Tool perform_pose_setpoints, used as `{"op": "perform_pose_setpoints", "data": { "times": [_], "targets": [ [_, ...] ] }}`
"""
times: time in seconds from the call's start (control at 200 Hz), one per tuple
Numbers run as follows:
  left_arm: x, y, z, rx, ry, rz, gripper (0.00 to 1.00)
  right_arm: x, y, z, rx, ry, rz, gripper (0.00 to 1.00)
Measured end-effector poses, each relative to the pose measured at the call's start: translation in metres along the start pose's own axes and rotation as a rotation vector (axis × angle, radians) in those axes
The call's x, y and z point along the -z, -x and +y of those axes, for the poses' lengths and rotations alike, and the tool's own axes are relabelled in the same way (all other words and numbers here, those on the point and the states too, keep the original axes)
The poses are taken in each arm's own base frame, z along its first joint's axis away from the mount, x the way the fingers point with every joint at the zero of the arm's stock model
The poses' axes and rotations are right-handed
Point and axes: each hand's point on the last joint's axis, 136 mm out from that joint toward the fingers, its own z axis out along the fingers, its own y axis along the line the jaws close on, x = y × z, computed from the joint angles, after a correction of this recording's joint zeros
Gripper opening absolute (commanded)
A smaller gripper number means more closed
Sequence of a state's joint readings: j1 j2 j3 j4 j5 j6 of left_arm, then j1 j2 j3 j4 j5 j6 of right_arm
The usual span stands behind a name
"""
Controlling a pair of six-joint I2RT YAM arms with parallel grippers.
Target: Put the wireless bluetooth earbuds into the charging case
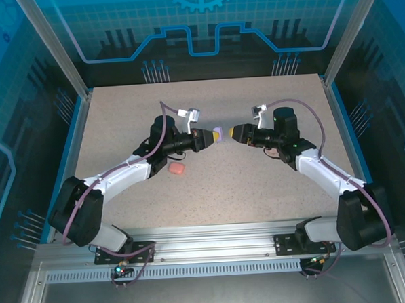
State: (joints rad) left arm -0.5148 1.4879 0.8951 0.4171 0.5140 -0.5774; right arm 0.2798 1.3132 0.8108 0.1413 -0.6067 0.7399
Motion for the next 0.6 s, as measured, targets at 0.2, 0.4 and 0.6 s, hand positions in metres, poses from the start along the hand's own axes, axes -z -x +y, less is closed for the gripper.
{"op": "perform_pose_setpoints", "data": {
  "times": [0.2, 0.4, 0.6],
  "targets": [
    [0.000, 0.003, -0.002, 0.007, -0.008, -0.009, 0.00, -0.014, -0.013, -0.001, -0.007, 0.012, 0.049, 0.44],
    [0.001, 0.003, -0.003, 0.011, -0.008, -0.011, 0.00, -0.024, -0.019, -0.006, -0.016, 0.011, 0.071, 0.42],
    [0.001, 0.004, -0.003, 0.013, -0.010, -0.013, 0.00, -0.028, -0.013, 0.001, -0.003, 0.032, 0.062, 0.39]
  ]
}}
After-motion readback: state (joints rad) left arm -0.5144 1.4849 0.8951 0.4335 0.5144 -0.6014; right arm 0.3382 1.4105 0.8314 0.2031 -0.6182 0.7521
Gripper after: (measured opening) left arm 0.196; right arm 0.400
